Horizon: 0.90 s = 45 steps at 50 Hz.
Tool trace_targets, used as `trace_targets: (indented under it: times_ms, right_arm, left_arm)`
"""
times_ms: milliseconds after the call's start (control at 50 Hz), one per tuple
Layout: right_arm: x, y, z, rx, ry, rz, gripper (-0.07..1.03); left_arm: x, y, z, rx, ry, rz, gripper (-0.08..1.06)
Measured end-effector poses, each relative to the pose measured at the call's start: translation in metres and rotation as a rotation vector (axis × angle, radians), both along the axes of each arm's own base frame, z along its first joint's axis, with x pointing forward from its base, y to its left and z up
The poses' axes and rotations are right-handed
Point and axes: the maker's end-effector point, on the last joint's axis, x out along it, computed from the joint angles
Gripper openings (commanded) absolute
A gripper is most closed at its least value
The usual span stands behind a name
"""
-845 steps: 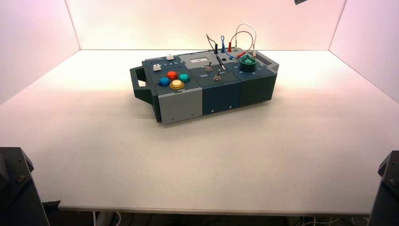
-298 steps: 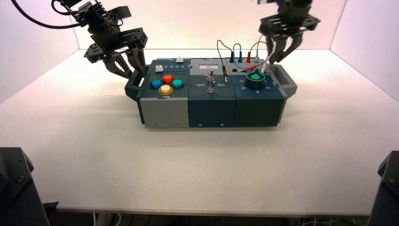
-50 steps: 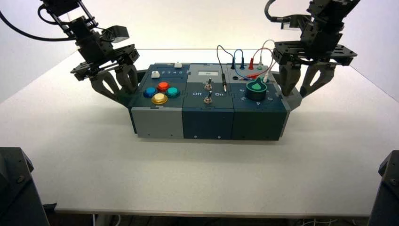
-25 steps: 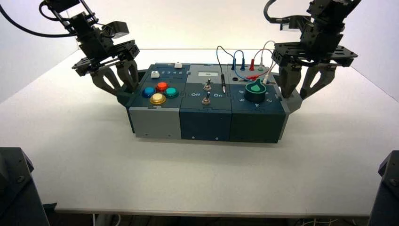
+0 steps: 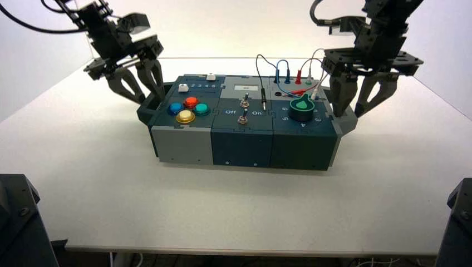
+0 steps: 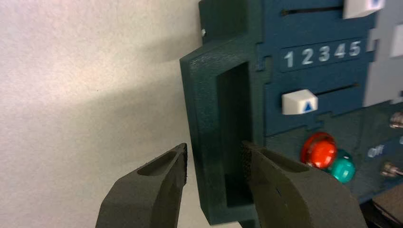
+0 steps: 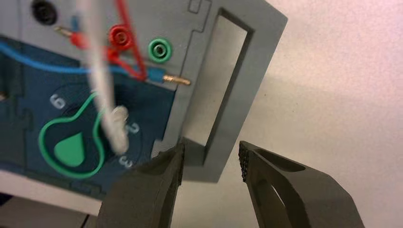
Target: Move the box closer.
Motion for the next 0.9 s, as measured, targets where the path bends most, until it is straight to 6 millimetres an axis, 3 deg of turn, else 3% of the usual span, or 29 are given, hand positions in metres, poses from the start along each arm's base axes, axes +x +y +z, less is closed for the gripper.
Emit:
trace_targets:
  times_ms: [420, 560, 700, 780, 820, 900]
  right_arm:
    - [0.013, 0.002, 0.023, 0.010, -0.058, 0.007, 0.62]
    - [0.017, 0.003, 0.033, 0.019, -0.091, 0.008, 0.58]
    - [0.019, 0.004, 0.043, 0.031, -0.129, 0.008, 0.39]
    - [0.022, 0.004, 0.050, 0.039, -0.160, 0.009, 0.26]
    - [0.023, 0.004, 0.055, 0.045, -0.179, 0.009, 0.16]
    - [0.024, 0.005, 0.060, 0.050, -0.197, 0.008, 0.03]
  left_arm:
    - [0.007, 0.000, 0.022, -0.023, -0.037, 0.001, 0.61]
    - [0.008, 0.000, 0.034, -0.034, -0.055, -0.001, 0.55]
    - [0.010, -0.002, 0.046, -0.049, -0.069, -0.015, 0.33]
    - [0.012, -0.002, 0.053, -0.056, -0.078, -0.021, 0.07]
    - [0.012, -0.002, 0.056, -0.060, -0.080, -0.030, 0.00]
    - [0.012, -0.002, 0.059, -0.064, -0.079, -0.038, -0.03]
